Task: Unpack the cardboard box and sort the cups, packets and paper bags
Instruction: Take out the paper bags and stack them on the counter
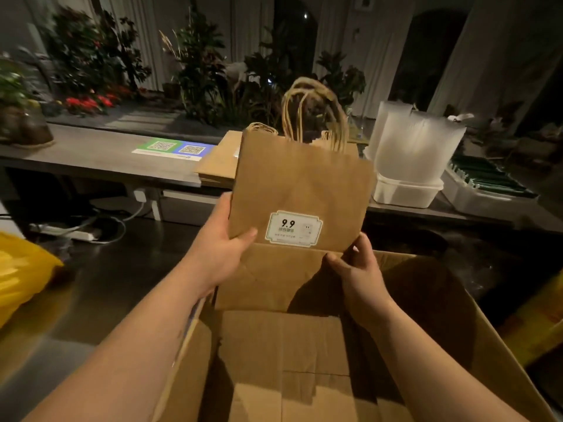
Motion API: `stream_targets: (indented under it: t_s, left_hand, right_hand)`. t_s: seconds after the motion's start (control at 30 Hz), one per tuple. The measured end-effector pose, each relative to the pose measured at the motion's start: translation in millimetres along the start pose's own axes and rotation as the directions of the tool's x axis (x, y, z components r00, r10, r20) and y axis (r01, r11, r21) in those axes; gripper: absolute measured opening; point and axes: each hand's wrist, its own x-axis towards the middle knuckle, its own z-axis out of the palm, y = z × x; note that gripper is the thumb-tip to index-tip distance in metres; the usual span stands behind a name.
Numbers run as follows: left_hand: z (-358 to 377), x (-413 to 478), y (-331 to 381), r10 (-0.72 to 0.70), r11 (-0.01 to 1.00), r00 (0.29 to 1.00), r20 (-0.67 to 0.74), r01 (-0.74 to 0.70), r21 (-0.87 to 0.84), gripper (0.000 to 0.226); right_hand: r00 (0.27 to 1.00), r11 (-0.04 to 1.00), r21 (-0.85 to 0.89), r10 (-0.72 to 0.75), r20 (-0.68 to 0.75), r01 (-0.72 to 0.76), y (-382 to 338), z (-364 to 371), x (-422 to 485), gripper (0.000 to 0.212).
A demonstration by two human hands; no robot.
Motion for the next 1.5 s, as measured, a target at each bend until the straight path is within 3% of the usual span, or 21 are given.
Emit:
stream_targets:
  t_s: [0.1,0.2,0.37,0.47,0.6,0.77,0.93,1.23,1.33,1.5]
  left_hand:
    - [-45,2,1,0.093,0.995,0.993,-0.071,-0.09,0.045,0.046]
    - [-74,-2,-20,0.119,0.992,0.978,-0.172,-0.123,-0.012,0.047]
    - [-82,-26,-62,0.156,0.986,0.95,-0.272,-0.137,0.09,0.052]
    - [-78,-33,-70,0.237,0.971,0.897,-0.374,-0.204,0.124,0.059]
    - [-78,-33,-68,0.303,0.952,0.868,-0.394,-0.253,0.174,0.078]
    - [-83,-34,-81,0.245,0.968,0.894,-0.376,-0.208,0.137,0.062]
    - [-79,-49,-105,0.271,0.962,0.87,-0.413,-0.237,0.132,0.044]
    - [-70,-46,-115,0.133,0.98,0.86,-0.494,-0.039,0.195,0.049]
    - [-72,-7,-78,0.153,0.976,0.843,-0.516,-0.046,0.213,0.051]
    - [-70,107,-5,0.195,0.97,0.796,-0.573,-0.069,0.234,0.04]
  right_hand:
    - [0.973,0.973,-0.068,-0.213,0.089,0.219,-15,42,0,0.046]
    - [0.938,0.93,-0.169,-0.295,0.183,0.326,-4,74,-4,0.057]
    - [0.942,0.943,-0.159,-0.254,0.221,0.292,37,102,-18,0.079]
    - [0.938,0.945,-0.077,-0.302,0.169,0.318,39,109,-19,0.077]
    - [0.925,0.921,-0.126,-0.351,0.142,0.369,35,116,-21,0.078]
    - [0.938,0.934,-0.121,-0.32,0.131,0.335,41,116,-18,0.064]
    - [0.949,0.947,-0.138,-0.266,0.169,0.29,43,112,-22,0.046]
    - [0.934,0.942,-0.221,-0.178,0.311,0.253,32,108,-22,0.071]
    - [0.935,0.928,-0.209,-0.254,0.247,0.307,1,113,3,0.06]
    - [0.903,0.862,-0.313,-0.429,-0.033,0.398,-74,131,99,0.04]
